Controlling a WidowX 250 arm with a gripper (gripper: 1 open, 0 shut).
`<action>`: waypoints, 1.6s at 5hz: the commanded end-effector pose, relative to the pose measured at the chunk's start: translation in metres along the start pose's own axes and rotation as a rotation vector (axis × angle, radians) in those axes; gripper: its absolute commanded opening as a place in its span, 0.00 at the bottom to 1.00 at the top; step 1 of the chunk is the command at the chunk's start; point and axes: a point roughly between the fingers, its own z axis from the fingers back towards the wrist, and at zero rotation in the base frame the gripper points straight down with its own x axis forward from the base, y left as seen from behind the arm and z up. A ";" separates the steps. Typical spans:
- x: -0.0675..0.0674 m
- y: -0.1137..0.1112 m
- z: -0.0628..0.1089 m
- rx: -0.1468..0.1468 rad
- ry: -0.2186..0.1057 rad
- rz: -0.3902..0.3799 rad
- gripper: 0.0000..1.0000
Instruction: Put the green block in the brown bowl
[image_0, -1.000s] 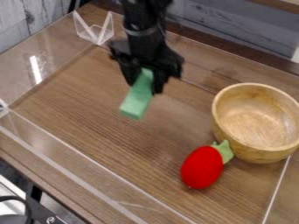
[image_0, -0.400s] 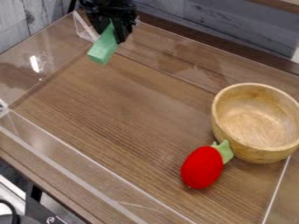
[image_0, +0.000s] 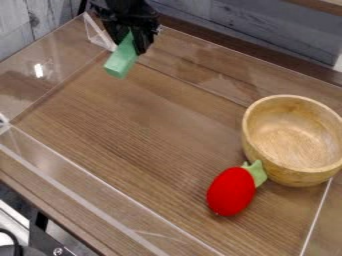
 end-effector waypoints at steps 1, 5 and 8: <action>0.023 -0.005 0.007 -0.019 -0.059 -0.102 0.00; 0.041 0.008 -0.008 -0.130 -0.041 -0.215 0.00; 0.036 0.022 0.008 -0.189 -0.031 -0.171 0.00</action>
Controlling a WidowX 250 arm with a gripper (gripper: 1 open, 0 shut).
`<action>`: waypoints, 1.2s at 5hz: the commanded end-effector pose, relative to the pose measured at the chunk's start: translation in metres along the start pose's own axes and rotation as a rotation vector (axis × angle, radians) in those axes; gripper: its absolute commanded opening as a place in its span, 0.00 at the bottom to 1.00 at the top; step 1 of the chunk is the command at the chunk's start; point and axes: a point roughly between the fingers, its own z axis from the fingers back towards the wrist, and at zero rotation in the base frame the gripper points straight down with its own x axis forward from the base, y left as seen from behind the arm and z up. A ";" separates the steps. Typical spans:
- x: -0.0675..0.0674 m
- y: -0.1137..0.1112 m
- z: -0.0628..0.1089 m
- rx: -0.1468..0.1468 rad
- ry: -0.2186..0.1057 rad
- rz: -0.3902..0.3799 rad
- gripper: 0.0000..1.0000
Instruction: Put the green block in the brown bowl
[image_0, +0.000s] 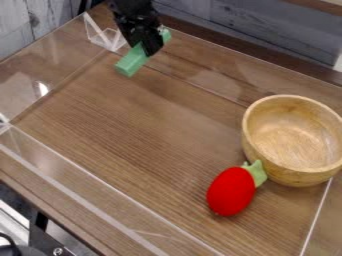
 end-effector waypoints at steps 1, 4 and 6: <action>0.008 -0.004 0.048 0.029 -0.086 0.017 0.00; -0.013 -0.024 0.030 -0.042 -0.092 0.044 0.00; 0.006 -0.097 0.028 -0.058 -0.078 0.039 0.00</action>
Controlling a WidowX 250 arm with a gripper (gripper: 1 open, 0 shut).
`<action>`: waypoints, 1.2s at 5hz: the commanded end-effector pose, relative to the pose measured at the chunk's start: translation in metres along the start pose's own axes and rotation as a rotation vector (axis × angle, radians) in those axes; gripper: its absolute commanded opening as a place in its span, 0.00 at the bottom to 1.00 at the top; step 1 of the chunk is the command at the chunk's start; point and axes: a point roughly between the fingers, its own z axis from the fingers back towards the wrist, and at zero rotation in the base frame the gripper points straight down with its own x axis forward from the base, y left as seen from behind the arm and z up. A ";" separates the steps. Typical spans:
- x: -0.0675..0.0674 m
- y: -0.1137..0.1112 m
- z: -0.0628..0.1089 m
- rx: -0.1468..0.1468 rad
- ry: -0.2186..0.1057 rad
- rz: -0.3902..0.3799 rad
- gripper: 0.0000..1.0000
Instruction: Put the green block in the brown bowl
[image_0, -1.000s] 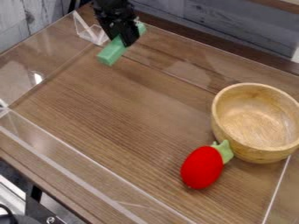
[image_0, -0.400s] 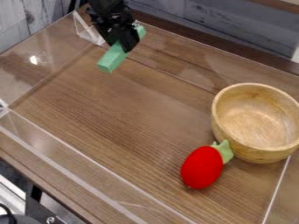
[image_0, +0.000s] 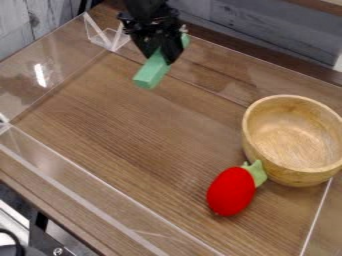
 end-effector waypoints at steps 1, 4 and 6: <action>0.017 -0.028 0.014 0.009 -0.048 -0.065 0.00; 0.021 -0.102 0.001 -0.016 -0.005 -0.173 0.00; 0.016 -0.153 -0.004 -0.049 0.074 -0.329 0.00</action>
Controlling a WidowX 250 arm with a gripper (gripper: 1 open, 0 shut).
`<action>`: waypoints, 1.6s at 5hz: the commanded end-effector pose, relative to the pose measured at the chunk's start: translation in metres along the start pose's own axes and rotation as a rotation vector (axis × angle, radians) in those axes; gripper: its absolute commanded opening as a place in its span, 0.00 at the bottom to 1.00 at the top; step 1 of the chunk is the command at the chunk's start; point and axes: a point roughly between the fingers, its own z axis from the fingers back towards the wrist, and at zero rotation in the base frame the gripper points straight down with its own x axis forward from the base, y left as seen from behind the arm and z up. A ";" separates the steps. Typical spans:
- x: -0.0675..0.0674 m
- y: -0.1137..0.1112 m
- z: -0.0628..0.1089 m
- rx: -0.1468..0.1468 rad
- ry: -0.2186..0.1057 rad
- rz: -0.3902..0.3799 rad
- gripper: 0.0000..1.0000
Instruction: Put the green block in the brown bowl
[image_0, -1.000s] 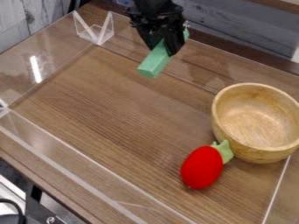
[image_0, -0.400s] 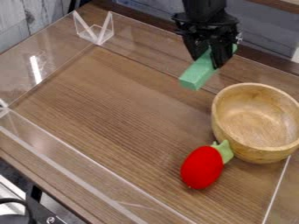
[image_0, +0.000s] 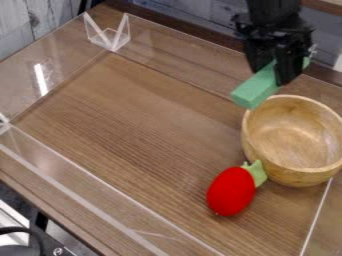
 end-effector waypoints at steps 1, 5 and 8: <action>0.007 -0.023 0.018 0.008 -0.042 -0.077 0.00; 0.002 -0.010 -0.032 -0.002 0.072 -0.061 0.00; 0.014 0.004 -0.060 0.041 0.115 0.015 0.00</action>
